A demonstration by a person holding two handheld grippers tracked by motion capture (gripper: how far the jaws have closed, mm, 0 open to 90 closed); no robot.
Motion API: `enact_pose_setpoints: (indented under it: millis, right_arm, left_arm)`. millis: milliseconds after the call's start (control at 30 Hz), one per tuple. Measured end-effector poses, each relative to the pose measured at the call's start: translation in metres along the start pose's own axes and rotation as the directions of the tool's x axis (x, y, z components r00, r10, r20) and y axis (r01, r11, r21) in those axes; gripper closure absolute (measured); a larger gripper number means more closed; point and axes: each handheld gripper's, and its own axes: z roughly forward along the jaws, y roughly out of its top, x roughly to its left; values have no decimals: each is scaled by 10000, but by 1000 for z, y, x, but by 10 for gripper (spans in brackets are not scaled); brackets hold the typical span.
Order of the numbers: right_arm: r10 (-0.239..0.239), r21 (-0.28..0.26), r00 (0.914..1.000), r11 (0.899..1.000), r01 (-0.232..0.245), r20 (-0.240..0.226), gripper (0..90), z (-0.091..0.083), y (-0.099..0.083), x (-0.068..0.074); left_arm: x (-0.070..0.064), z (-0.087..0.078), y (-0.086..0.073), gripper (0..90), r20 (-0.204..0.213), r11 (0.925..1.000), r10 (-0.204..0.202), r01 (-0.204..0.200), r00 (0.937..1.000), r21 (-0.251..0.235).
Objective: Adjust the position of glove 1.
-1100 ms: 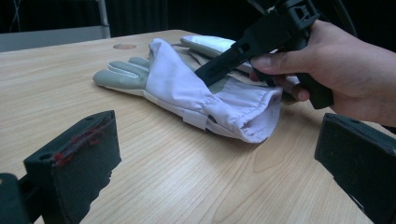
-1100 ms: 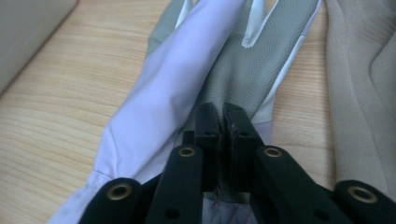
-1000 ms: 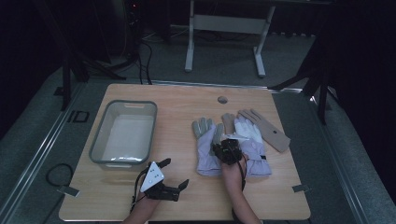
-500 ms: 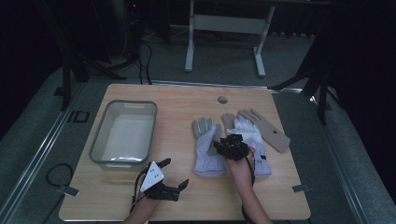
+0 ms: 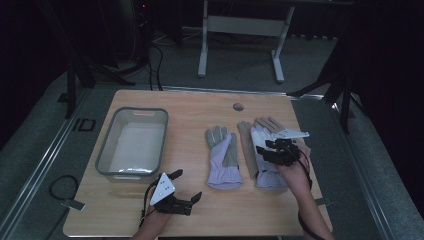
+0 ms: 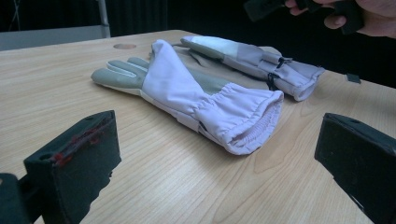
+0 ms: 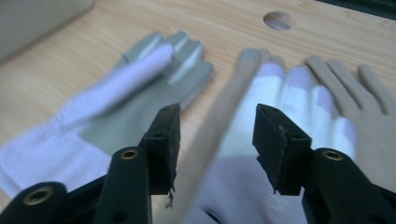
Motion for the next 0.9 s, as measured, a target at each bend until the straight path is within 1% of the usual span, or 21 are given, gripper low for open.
enact_pose_setpoints:
  millis: [67,100,133,200,300,333,367,433,500,567,600,633,667,700,733,767,800,833,900]
  right_arm:
    - [-144,203,9997,9997,148,-210,518,-4,-4,-10]
    - [-151,264,9988,9995,163,-465,533,-6,-6,-16]
    - [-140,296,9984,9994,156,-540,560,-9,-8,-22]
    - [-399,438,9972,9981,427,-633,590,-15,-10,-31]
    - [-704,706,9952,9947,752,-682,606,-21,-14,-42]
    - [-832,834,9951,9927,875,-540,606,-21,-15,-45]
    - [-854,996,9953,9910,895,-446,606,-21,-17,-47]
    - [-974,1144,9940,9881,1026,-504,588,-19,-20,-49]
    - [-993,1338,9935,9853,1059,-553,576,-14,-25,-49]
    - [-966,1389,9935,9848,1041,-598,576,-12,-27,-49]
    - [-898,1428,9936,9848,988,-687,578,-7,-29,-50]
    - [-1000,1615,9921,9806,1113,-761,584,0,-32,-50]
    - [-1069,1681,9909,9785,1195,-820,580,5,-33,-50]
    - [-1002,1836,9911,9762,1150,-881,565,10,-34,-51]
    - [-1002,1836,9911,9762,1150,-881,565,10,-34,-51]
    - [-1040,1952,9903,9733,1204,-922,543,15,-35,-51]
    - [-1027,2149,9897,9690,1222,-998,524,24,-38,-53]
    - [-1143,2402,9877,9610,1372,-1067,572,30,-39,-55]
    - [-1112,2337,9875,9629,1348,-1115,584,32,-40,-55]
  left_arm:
    - [0,0,0,0,9,10000,-19,19,10000,-1]
    - [1,0,0,1,14,10000,-33,33,10000,-4]
    - [1,0,0,1,13,10000,-44,44,10000,-2]
    - [1,0,0,1,5,10000,-72,72,10000,-6]
    - [1,0,0,0,-8,10000,-47,47,10000,-1]
    - [1,0,0,1,-16,10000,-48,48,10000,7]
    - [0,0,0,1,-18,10000,-44,44,10000,21]
    - [0,0,0,1,-21,10000,-39,39,10000,22]
    - [0,0,0,1,-23,10000,-38,38,10000,13]
    - [0,0,0,1,-31,10000,-45,45,10000,8]
    - [0,0,0,1,-27,10000,-42,42,10000,11]
    - [1,0,0,0,-24,10000,-47,47,10000,14]
    - [1,0,0,0,-23,10000,-53,53,10000,18]
    - [1,0,0,1,-16,10000,-49,49,10000,24]
    - [1,0,0,0,-16,10000,-49,49,10000,24]
    - [1,0,0,0,-21,10000,-52,52,10000,20]
    - [1,0,0,0,-24,10000,-50,50,10000,20]
    - [0,0,0,1,-36,10000,-46,46,10000,38]
    - [0,1,0,1,-71,10000,-38,39,10000,75]
